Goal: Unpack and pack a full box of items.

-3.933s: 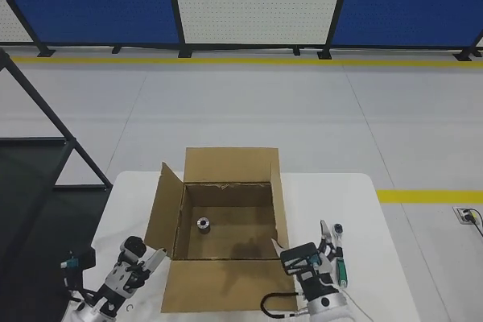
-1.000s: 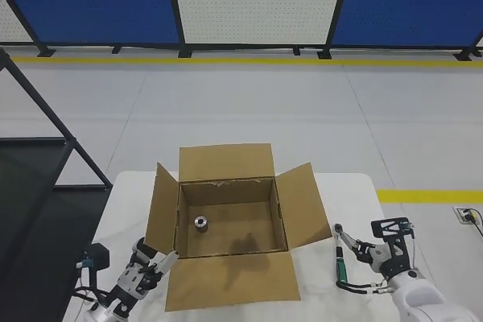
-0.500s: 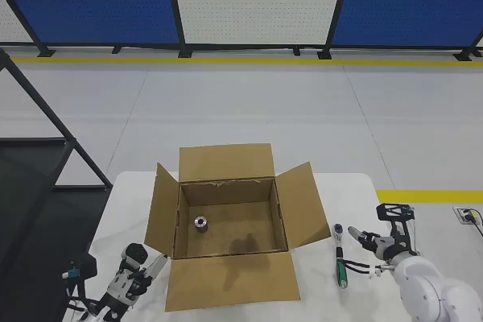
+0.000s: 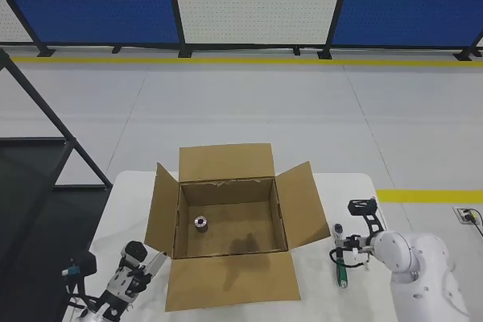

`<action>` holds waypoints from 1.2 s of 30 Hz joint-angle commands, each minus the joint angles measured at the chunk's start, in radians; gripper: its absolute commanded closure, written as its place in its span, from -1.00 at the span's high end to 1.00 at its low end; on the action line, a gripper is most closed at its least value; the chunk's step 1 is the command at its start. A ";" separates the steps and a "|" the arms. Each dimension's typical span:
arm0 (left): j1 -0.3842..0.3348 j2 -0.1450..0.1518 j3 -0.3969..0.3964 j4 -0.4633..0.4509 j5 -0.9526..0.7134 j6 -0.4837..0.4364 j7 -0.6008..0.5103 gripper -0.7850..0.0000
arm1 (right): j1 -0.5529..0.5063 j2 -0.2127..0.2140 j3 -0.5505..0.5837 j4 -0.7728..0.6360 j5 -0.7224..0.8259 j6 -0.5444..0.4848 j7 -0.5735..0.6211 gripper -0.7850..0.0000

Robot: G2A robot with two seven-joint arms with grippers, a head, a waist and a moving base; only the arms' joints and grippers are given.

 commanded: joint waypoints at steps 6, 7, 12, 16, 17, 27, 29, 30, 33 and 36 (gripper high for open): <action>-0.001 -0.001 -0.009 0.004 -0.011 0.003 0.010 1.00 | -0.001 0.000 0.000 0.000 0.001 0.001 -0.001 1.00; -0.001 -0.001 -0.009 0.005 -0.011 0.003 0.011 1.00 | -0.011 0.000 -0.004 0.003 -0.002 0.002 -0.025 1.00; -0.001 -0.001 -0.010 0.007 -0.012 0.002 0.013 1.00 | 0.007 -0.002 -0.062 0.054 -0.035 0.016 -0.042 1.00; -0.003 -0.001 -0.012 0.008 -0.011 0.002 0.009 1.00 | 0.034 -0.003 -0.097 0.095 -0.042 0.023 -0.035 1.00; -0.003 -0.001 -0.012 0.008 -0.012 0.002 0.008 1.00 | 0.041 -0.003 -0.104 0.103 -0.052 0.029 -0.030 1.00; -0.006 -0.001 -0.019 0.014 -0.020 -0.005 0.002 1.00 | 0.095 -0.002 -0.130 0.179 -0.023 0.043 0.022 -0.18; -0.007 -0.001 -0.019 0.015 -0.020 -0.006 0.001 1.00 | 0.099 -0.001 -0.137 0.185 -0.022 0.046 0.024 -0.16; -0.007 -0.001 -0.019 0.015 -0.020 -0.006 0.001 1.00 | 0.100 -0.001 -0.141 0.189 -0.026 0.051 0.024 -0.13; -0.008 -0.001 -0.020 0.015 -0.020 -0.007 0.003 1.00 | 0.105 -0.001 -0.149 0.200 -0.019 0.058 0.022 -0.15; -0.008 -0.001 -0.022 0.018 -0.021 -0.006 0.002 1.00 | 0.109 0.000 -0.152 0.211 -0.011 0.059 0.022 -0.15</action>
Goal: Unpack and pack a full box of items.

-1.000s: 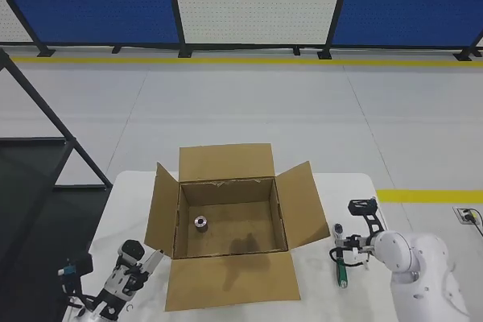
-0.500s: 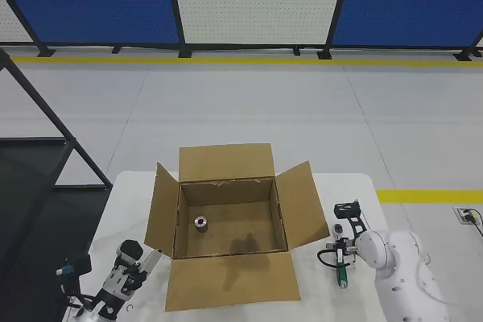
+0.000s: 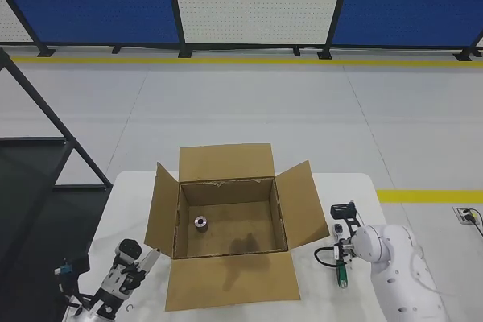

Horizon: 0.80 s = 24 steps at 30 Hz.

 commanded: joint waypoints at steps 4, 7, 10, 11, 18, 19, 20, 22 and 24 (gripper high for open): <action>0.001 0.000 -0.001 0.001 0.000 0.001 -0.001 1.00 | 0.007 0.002 -0.008 0.017 0.007 0.000 -0.001 -0.12; 0.001 -0.001 0.001 0.001 0.001 0.002 0.000 1.00 | 0.012 0.003 -0.012 0.029 0.013 0.001 -0.003 -0.12; 0.000 -0.001 0.002 0.000 0.003 0.001 0.001 1.00 | 0.017 0.004 -0.016 0.045 0.018 0.001 -0.008 -0.11; 0.000 -0.001 0.002 0.001 0.004 0.001 0.002 1.00 | 0.019 0.005 -0.016 0.052 0.020 0.004 -0.010 -0.11; 0.005 -0.001 -0.002 -0.003 0.005 0.003 0.005 1.00 | 0.033 0.007 -0.025 0.088 0.032 0.008 -0.027 -0.18; 0.006 -0.001 -0.002 -0.004 0.005 0.003 0.005 1.00 | 0.034 0.007 -0.026 0.091 0.034 0.008 -0.026 -0.21; 0.007 -0.001 -0.003 -0.005 0.004 0.003 0.005 1.00 | 0.035 0.008 -0.028 0.093 0.036 0.007 -0.026 -0.24; 0.008 -0.001 -0.003 -0.006 0.004 0.003 0.004 1.00 | 0.037 0.008 -0.031 0.098 0.040 0.007 -0.028 -0.33; 0.009 -0.001 -0.004 -0.007 0.004 0.003 0.004 1.00 | 0.039 0.009 -0.034 0.100 0.041 0.006 -0.030 -0.47</action>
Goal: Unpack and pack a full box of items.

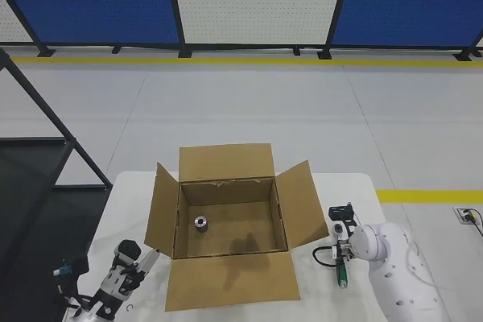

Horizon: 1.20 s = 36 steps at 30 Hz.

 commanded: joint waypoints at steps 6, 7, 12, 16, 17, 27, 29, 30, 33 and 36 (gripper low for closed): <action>0.002 0.000 -0.002 -0.002 0.001 -0.002 0.001 1.00 | 0.004 0.003 -0.006 0.004 0.007 0.005 -0.004 -1.00; 0.003 0.000 -0.002 -0.002 0.001 -0.002 0.001 1.00 | 0.005 0.004 -0.004 0.004 0.009 0.006 -0.005 -1.00; 0.003 0.000 -0.003 -0.004 0.002 -0.004 0.001 1.00 | -0.017 0.015 0.046 -0.048 0.035 0.017 -0.028 -1.00; 0.002 -0.001 -0.001 -0.004 0.003 -0.006 0.000 1.00 | -0.071 0.031 0.116 -0.161 0.061 0.007 -0.029 -1.00; 0.001 -0.001 0.000 -0.004 0.002 -0.005 0.000 1.00 | -0.087 0.035 0.132 -0.196 0.064 0.006 -0.027 -1.00; -0.009 -0.001 0.009 0.001 0.004 -0.012 -0.008 1.00 | -0.244 0.060 0.259 -0.594 0.136 -0.020 -0.019 -1.00; -0.011 -0.001 0.009 0.001 0.002 -0.013 -0.007 1.00 | -0.272 0.062 0.262 -0.674 0.152 -0.028 -0.026 -1.00; -0.011 -0.001 0.010 0.002 0.003 -0.013 -0.005 1.00 | -0.286 0.063 0.261 -0.709 0.159 -0.033 -0.031 -1.00; -0.012 -0.001 0.012 0.002 0.000 -0.015 -0.006 1.00 | -0.308 0.065 0.260 -0.759 0.163 -0.035 -0.034 -1.00; -0.016 -0.001 0.013 -0.004 0.002 -0.016 -0.019 1.00 | -0.308 0.065 0.260 -0.759 0.163 -0.035 -0.034 -1.00</action>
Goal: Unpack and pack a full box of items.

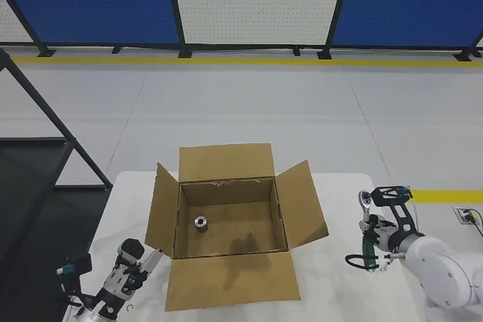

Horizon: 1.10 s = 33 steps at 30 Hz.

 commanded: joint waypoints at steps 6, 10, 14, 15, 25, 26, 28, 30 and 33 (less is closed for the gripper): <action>-0.028 0.002 0.017 -0.007 0.015 0.006 -0.046 1.00 | 0.001 0.000 0.000 0.001 0.000 0.000 0.000 -1.00; -0.054 0.003 0.038 -0.005 0.026 0.012 -0.078 1.00 | 0.001 0.000 0.000 0.001 0.000 0.000 0.000 -1.00; -0.076 0.004 0.058 -0.001 0.036 0.010 -0.108 1.00 | -0.014 0.000 -0.009 0.008 0.009 -0.014 -0.032 -1.00; -0.080 0.004 0.063 0.000 0.038 0.011 -0.113 1.00 | -0.018 0.001 -0.016 0.008 0.004 -0.020 -0.046 -1.00; -0.058 0.005 0.050 0.002 0.029 0.010 -0.082 1.00 | 0.204 0.008 -0.169 -0.091 -0.117 -0.072 -0.016 -1.00; -0.050 0.005 0.044 0.001 0.025 0.011 -0.074 1.00 | 0.243 0.008 -0.190 -0.091 -0.119 -0.086 -0.011 -1.00; -0.036 0.005 0.031 -0.004 0.020 0.011 -0.061 1.00 | 0.327 0.006 -0.238 -0.075 -0.112 -0.112 0.006 -1.00; -0.024 0.006 0.017 -0.010 0.018 0.011 -0.047 1.00 | 0.419 0.002 -0.296 -0.042 -0.094 -0.136 0.018 -1.00; -0.008 0.006 -0.003 -0.023 0.012 0.012 -0.026 1.00 | 0.550 -0.011 -0.399 0.042 -0.055 -0.154 0.024 -1.00</action>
